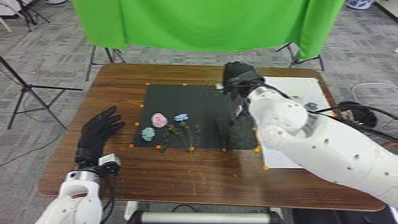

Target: Arrange flowers

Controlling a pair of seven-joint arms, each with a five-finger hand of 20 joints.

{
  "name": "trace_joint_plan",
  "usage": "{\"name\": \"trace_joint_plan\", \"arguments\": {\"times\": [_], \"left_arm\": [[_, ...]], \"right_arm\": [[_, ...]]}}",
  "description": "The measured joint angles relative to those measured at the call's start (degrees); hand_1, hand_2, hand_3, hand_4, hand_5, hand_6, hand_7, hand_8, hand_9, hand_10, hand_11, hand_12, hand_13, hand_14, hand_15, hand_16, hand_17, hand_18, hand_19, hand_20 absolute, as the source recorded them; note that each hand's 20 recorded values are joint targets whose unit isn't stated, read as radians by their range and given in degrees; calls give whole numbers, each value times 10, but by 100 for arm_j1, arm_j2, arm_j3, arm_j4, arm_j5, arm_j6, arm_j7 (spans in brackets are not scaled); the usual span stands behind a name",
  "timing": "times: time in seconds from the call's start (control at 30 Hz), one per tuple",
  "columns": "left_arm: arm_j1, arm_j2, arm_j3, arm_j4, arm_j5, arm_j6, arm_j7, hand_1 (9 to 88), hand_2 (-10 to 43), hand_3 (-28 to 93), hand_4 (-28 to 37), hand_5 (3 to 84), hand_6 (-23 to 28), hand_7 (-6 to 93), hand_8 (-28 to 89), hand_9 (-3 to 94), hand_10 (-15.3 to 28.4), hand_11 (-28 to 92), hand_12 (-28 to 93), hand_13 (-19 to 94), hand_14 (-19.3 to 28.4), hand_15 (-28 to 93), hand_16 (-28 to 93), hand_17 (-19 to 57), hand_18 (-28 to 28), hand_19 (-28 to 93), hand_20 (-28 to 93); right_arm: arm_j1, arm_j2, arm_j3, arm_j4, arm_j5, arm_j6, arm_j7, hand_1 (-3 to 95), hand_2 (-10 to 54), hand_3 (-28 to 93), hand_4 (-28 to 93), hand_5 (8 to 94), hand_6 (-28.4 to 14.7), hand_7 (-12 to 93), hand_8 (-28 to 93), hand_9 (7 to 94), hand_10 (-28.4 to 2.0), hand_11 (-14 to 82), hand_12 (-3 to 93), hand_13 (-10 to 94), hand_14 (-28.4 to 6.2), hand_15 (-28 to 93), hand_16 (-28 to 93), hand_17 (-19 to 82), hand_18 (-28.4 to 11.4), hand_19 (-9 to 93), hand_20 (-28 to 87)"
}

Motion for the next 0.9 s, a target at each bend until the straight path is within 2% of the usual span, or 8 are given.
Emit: {"name": "trace_joint_plan", "arguments": {"times": [0.17,0.63,0.9], "left_arm": [[-15,1,20,6,55,-17,-11,184,-15,715,-283,438,-5,144,-79,441,126,180,112,376,168,302,5,63,151,108,205],[-54,2,49,34,57,-49,-9,183,-15,715,-283,438,-4,144,-79,441,125,180,112,377,169,303,4,64,151,106,205],[-104,1,92,57,57,-78,-13,185,-13,714,-283,440,-8,146,-80,441,125,180,112,376,169,302,4,63,151,108,205]], "right_arm": [[-112,-369,-114,206,52,-191,-8,603,-95,613,-183,817,-4,177,84,937,-105,112,258,937,6,692,213,736,-105,932,556],[-308,-631,-355,324,288,-328,5,598,-95,613,-171,811,-1,181,79,936,-111,96,257,937,5,687,213,735,-102,932,550],[-321,-778,-377,346,384,-367,11,521,-95,571,-131,780,-10,164,79,893,-120,143,183,937,3,677,215,732,-101,932,543]]}}
